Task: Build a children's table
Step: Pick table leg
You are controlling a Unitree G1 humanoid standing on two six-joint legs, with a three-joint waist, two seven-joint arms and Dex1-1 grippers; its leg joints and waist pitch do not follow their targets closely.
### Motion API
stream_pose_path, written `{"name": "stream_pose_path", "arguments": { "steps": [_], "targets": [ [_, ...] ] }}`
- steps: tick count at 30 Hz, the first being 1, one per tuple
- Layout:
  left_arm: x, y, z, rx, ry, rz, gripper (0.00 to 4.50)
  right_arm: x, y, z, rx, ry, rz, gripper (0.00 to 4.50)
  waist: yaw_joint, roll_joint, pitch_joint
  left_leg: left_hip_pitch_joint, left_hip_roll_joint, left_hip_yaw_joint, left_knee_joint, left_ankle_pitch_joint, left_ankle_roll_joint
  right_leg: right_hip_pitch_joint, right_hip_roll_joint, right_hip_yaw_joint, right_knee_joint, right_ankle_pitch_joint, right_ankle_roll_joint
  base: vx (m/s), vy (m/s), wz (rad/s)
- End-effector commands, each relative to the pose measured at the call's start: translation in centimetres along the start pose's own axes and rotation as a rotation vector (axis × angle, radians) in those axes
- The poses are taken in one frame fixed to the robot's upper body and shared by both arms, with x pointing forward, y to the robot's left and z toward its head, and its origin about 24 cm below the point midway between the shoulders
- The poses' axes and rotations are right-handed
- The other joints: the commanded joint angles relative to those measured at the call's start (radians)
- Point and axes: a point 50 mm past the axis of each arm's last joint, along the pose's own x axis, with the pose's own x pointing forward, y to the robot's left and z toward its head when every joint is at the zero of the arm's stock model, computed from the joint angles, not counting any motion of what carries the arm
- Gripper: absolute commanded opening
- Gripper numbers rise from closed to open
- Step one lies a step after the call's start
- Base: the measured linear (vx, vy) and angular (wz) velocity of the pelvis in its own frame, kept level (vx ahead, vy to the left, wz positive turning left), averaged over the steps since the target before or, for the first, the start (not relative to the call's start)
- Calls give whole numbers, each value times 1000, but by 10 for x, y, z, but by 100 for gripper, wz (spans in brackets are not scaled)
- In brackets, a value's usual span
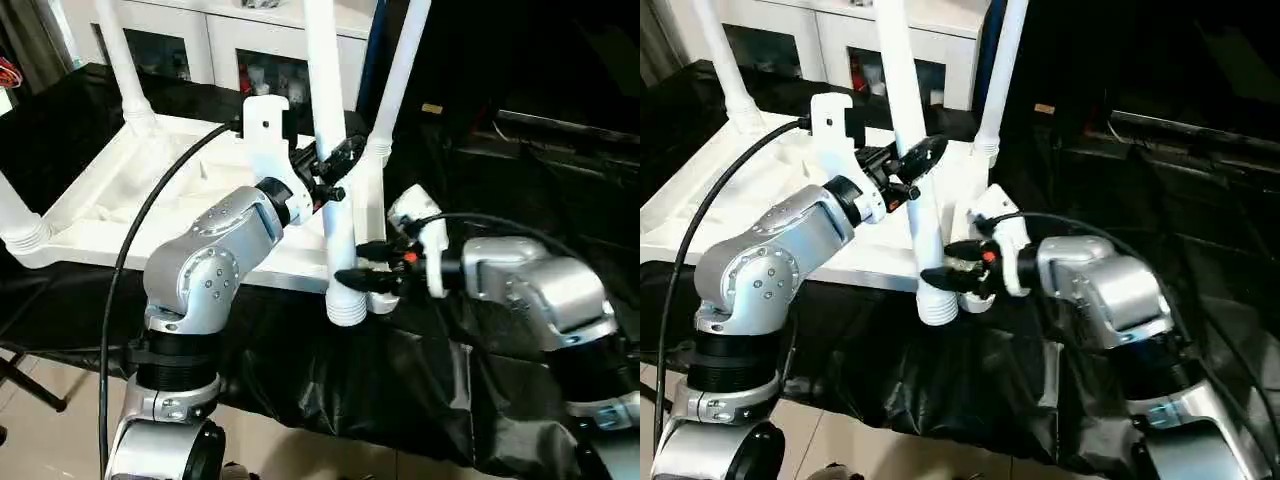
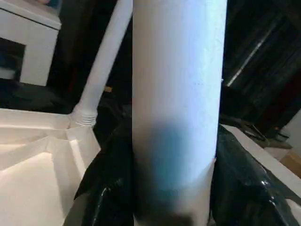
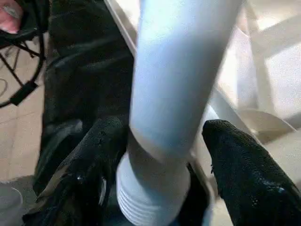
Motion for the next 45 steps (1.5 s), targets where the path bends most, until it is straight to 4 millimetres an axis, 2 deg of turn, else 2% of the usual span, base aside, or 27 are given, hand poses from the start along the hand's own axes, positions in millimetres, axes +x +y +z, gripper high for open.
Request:
{"name": "stream_pose_path", "arguments": {
  "steps": [1, 6, 14, 15, 20, 21, 24, 26, 32, 33, 34, 36, 37, 38, 39, 40, 41, 44, 45],
  "targets": [
    [2, -14, 8, 22, -17, -73, 175, 0, 1, 1, -3, -8, 13, 310, 1, -7, -85, 9, 64, -25, -61, -1, 52, 66, -126, 74, -73, -190, -109, 0, 0, 0],
    [1, -23, 8, 22, -10, -146, 175, 3, 0, -4, 19, 2, 23, 310, 1, -6, -85, 9, 64, -24, -61, -2, 48, 66, -127, 74, -73, -191, -116, 0, 0, 0],
    [0, -28, 10, 24, -7, -190, 175, 4, 0, -10, 44, 14, 34, 310, 2, -8, -85, 8, 61, -24, -60, -6, 46, 68, -124, 74, -76, -209, -95, 0, 0, 0],
    [0, -28, 10, 26, -6, -193, 175, 4, 0, -11, 45, 13, 34, 280, 1, -5, -85, 10, 64, -25, -61, -4, 45, 65, -123, 73, -74, -200, -102, 0, 0, 0],
    [0, -28, 10, 32, -2, -198, 175, 4, 0, -11, 48, 13, 36, 267, 1, -5, -85, 10, 63, -24, -61, -7, 46, 67, -124, 74, -73, -194, -107, 0, 0, 0],
    [0, -28, 10, 33, -2, -198, 175, 4, 0, -11, 48, 14, 37, 234, 1, -6, -85, 9, 64, -25, -61, -5, 45, 67, -124, 74, -73, -192, -107, 0, 0, 0],
    [0, -28, 11, 35, -2, -200, 175, 4, 0, -12, 52, 16, 36, 225, 1, -6, -85, 9, 64, -24, -61, -6, 45, 68, -125, 75, -73, -190, -109, 0, 0, 0],
    [0, -29, 10, 37, 1, -205, 175, 5, 0, -12, 54, 16, 36, 198, 2, -6, -85, 10, 64, -24, -61, -5, 45, 67, -125, 75, -73, -188, -109, 0, 0, 0],
    [-1, -29, 9, 59, 17, -201, 175, 7, 2, -13, 57, 11, 42, 188, 2, -4, -85, 10, 64, -25, -61, -2, 46, 67, -125, 74, -73, -184, -110, 0, 0, 0],
    [-1, -29, 8, 41, 22, -201, 231, 8, 2, -14, 58, 8, 39, 188, 1, -5, -85, 9, 64, -25, -61, -5, 46, 67, -125, 74, -73, -190, -109, 0, 0, 0],
    [-1, -29, 7, 32, 23, -206, 245, 9, 3, -15, 60, 6, 35, 188, 2, -2, -85, 9, 64, -25, -61, -6, 42, 67, -125, 74, -74, -194, -109, 0, 0, 0],
    [-1, -29, 9, 24, 6, -199, 247, 11, 4, -17, 67, -7, 26, 188, 2, -1, -85, 10, 65, -26, -62, -5, 40, 66, -125, 74, -73, -185, -111, 0, 0, 0],
    [-1, -28, 11, 41, -4, -197, 257, 11, 5, -18, 73, -17, 22, 188, 3, 4, -84, 9, 64, -25, -61, -8, 39, 66, -126, 75, -75, -182, -114, 0, 0, 0],
    [-1, -28, 11, 41, -4, -197, 257, 11, 5, -18, 73, -17, 22, 188, 3, 2, -85, 9, 64, -26, -62, -9, 38, 67, -126, 74, -75, -180, -114, 0, 0, 0],
    [-1, -27, 12, 69, -11, -192, 286, 12, 6, -18, 74, -46, 9, 188, 3, 8, -84, 9, 64, -28, -63, -13, 36, 67, -126, 74, -74, -179, -116, 0, 0, 0],
    [-1, -26, 12, 72, -11, -192, 286, 12, 6, -18, 73, -51, 6, 188, 1, 5, -83, 10, 65, -27, -64, -20, 34, 66, -126, 74, -77, -182, -112, 0, 0, 0],
    [-2, -27, 13, 70, -27, -205, 286, 12, 7, -17, 82, -71, 2, 188, 2, 9, -83, 10, 65, -28, -64, -23, 31, 67, -126, 74, -76, -185, -113, 0, 0, 0],
    [-2, -26, 18, 41, -76, -205, 293, 13, 7, -13, 87, -129, -34, 188, 0, 7, -82, 11, 67, -28, -66, -30, 24, 67, -125, 74, -76, -181, -116, 0, 0, 0],
    [-3, -23, 21, 20, -100, -195, 293, 13, 3, -8, 109, -199, -89, 188, -3, -3, -81, 10, 67, -27, -66, -29, 25, 66, -126, 75, -77, -185, -113, 0, 0, 0]
  ]
}}
